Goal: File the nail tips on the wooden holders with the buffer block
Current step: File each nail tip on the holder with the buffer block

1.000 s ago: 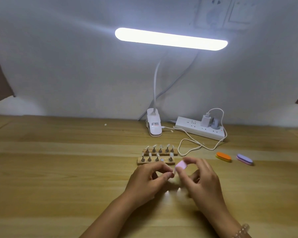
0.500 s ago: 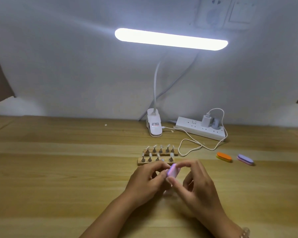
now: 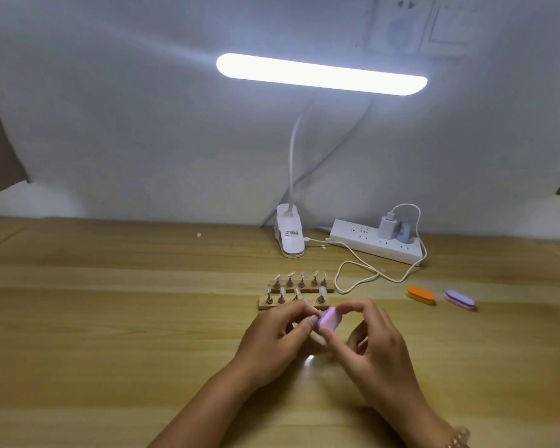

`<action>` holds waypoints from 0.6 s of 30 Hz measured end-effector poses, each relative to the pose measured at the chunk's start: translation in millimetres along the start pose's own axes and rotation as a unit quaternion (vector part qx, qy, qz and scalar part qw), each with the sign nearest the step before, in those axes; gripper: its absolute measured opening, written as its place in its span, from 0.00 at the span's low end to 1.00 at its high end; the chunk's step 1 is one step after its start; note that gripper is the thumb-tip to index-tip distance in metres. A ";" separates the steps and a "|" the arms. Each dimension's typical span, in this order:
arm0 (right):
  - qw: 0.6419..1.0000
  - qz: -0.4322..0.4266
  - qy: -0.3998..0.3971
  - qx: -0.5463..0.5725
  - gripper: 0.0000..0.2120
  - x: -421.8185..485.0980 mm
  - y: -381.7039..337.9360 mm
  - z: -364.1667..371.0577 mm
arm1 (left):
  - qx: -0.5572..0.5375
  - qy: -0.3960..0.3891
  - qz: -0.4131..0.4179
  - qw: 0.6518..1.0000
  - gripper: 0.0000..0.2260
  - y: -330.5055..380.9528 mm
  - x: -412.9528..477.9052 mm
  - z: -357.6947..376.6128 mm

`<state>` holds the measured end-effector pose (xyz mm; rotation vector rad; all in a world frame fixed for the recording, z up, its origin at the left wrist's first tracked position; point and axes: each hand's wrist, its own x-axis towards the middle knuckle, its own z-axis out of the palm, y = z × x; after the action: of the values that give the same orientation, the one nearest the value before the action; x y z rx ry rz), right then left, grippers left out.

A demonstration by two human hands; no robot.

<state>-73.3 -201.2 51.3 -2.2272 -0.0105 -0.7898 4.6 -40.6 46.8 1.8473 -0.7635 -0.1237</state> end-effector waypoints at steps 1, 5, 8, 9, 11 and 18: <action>0.999 0.046 0.025 0.016 0.13 3.3 4.2 -1.4 | -0.004 0.002 -0.001 1.000 0.07 -0.5 -0.3 0.4; 0.993 0.092 0.056 0.048 0.11 5.4 10.8 -7.3 | -0.067 -0.001 -0.038 0.997 0.03 -0.4 -2.9 2.4; 0.999 -0.005 0.010 0.034 0.12 -2.0 -4.2 -3.0 | -0.022 0.004 -0.021 1.000 0.03 -3.4 -0.7 2.3; 0.999 -0.034 -0.011 0.018 0.13 -2.7 -7.6 -1.8 | 0.006 0.003 -0.013 1.000 0.04 -4.3 0.0 2.1; 0.999 -0.037 -0.019 -0.001 0.13 0.3 -7.2 -1.5 | 0.033 -0.002 -0.003 0.999 0.05 -4.3 0.4 2.0; 0.999 -0.045 -0.016 -0.025 0.14 0.0 -6.6 -1.6 | 0.046 0.000 0.005 0.999 0.08 -0.1 0.5 1.4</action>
<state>-75.8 -197.6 56.5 -2.3000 -0.1077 -0.8111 4.4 -42.0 46.3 1.9291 -0.7897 -0.0827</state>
